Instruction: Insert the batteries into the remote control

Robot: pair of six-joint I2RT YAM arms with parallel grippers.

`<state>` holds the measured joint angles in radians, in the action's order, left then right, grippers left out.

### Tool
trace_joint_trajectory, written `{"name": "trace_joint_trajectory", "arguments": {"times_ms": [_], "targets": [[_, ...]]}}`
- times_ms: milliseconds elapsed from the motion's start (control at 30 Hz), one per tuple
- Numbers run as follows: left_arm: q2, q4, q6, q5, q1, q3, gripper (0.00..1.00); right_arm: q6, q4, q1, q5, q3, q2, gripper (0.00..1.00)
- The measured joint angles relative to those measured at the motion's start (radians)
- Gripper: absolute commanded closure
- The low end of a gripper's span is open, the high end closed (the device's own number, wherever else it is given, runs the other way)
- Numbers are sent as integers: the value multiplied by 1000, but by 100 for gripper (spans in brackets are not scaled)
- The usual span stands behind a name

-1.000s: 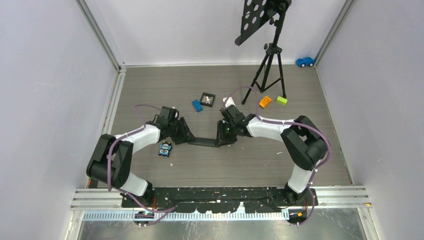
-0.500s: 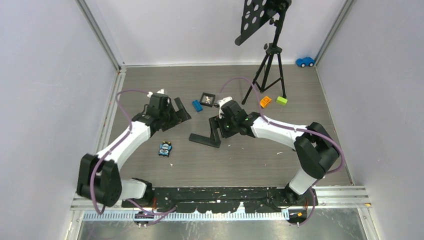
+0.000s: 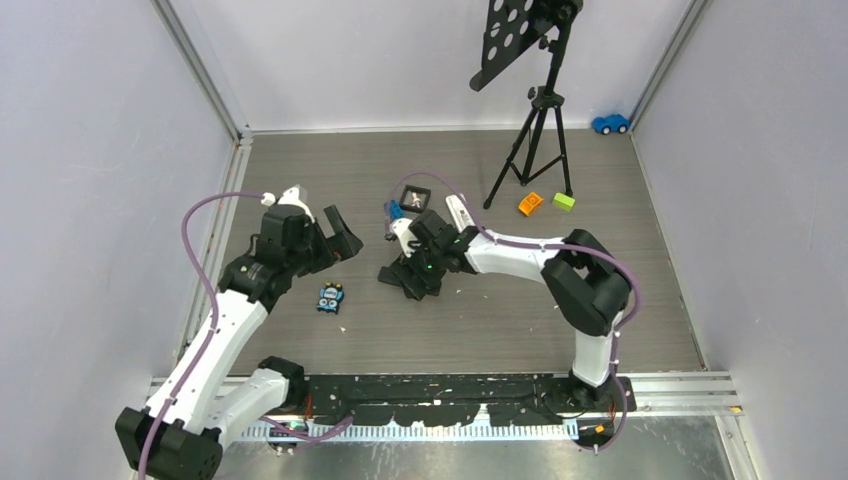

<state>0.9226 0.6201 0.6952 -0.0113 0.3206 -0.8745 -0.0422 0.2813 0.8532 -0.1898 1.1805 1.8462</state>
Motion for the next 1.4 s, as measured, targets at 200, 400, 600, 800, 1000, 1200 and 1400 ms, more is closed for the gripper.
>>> {"name": "trace_joint_trajectory", "arguments": {"times_ms": [200, 400, 600, 800, 1000, 1200, 1400], "targets": [[-58, 65, -27, -2, 0, -2, 0, -46, 11, 15, 6, 69, 82, 34], [-71, 105, -52, -1, 0, -15, 0, 6, 15, 21, 111, 112, 118, 68], [-72, 115, -66, -1, 0, -30, 0, 117, -19, 34, 229, 92, 110, 74], [-69, 119, -75, -1, 0, -30, 0, 238, -58, -16, 371, 63, 97, 73], [-64, 119, -76, -1, 0, -30, 0, 360, -72, -113, 480, 53, 96, 72], [-62, 147, -75, 11, 0, -30, 0, 435, -87, -164, 512, 59, 108, 38], [-79, 168, -76, 29, 0, -30, 0, 452, -160, -169, 508, 5, 82, 28]]}}
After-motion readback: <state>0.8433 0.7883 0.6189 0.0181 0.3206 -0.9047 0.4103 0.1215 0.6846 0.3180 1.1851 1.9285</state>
